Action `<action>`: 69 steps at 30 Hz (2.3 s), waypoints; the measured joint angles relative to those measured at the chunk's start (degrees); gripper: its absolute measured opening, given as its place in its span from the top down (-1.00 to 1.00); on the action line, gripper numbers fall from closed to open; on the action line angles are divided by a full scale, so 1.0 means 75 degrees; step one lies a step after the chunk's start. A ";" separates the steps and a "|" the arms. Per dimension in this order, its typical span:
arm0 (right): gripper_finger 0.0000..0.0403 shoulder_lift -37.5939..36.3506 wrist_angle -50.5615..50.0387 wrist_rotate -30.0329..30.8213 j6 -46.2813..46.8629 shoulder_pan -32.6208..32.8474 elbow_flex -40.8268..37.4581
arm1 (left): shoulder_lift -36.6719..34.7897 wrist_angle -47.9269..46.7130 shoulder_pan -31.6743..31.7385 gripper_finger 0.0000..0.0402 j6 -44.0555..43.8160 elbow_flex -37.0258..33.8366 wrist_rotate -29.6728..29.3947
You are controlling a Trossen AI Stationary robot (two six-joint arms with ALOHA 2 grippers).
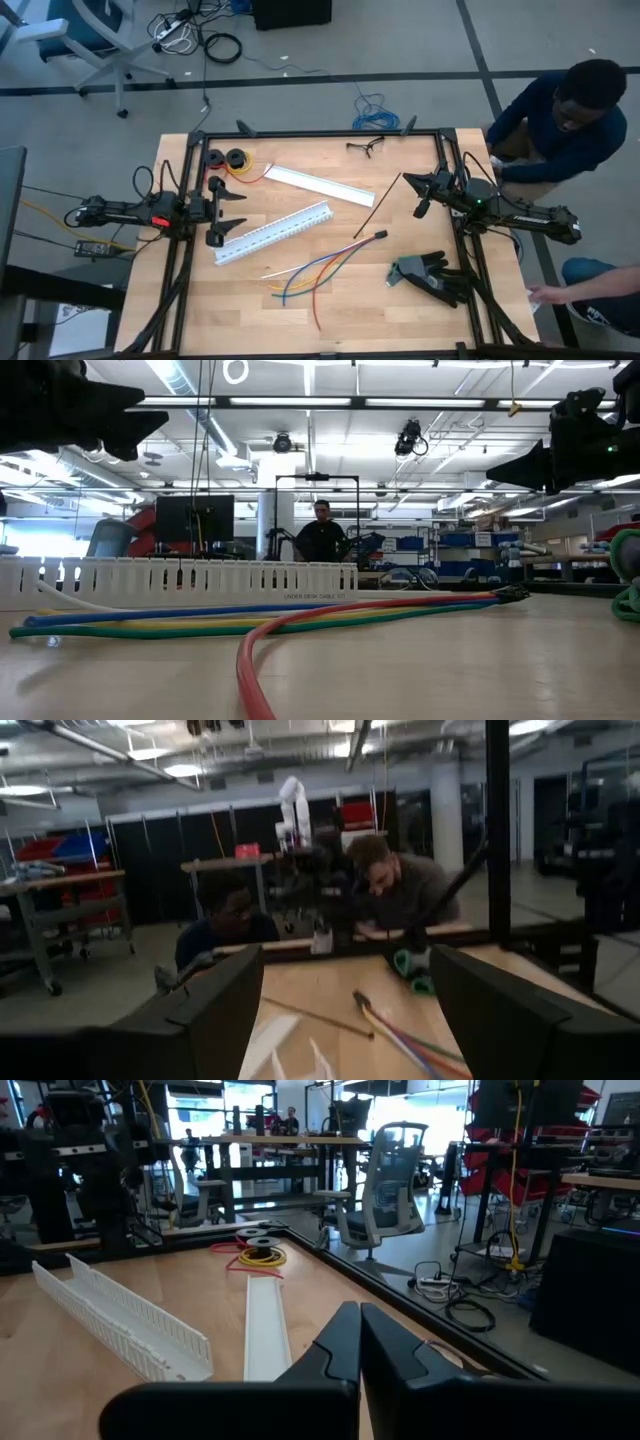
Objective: Ziptie cables
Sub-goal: Wrap the black zip tie on the cables
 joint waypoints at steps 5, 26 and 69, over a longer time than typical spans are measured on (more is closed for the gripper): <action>0.99 0.0001 -0.0001 0.0000 0.0000 0.0000 0.0000 | 0.0000 0.0565 0.0002 -0.48 0.0009 0.0013 -0.0288; 0.99 0.0001 0.0002 0.0001 0.0000 0.0001 0.0000 | 0.5519 -0.1580 0.0007 0.65 -0.0113 0.4426 -0.4004; 0.99 0.0003 0.0066 -0.0002 0.0012 0.0001 0.0000 | 1.6227 -0.3370 0.1206 0.30 -0.1200 1.1766 -0.0255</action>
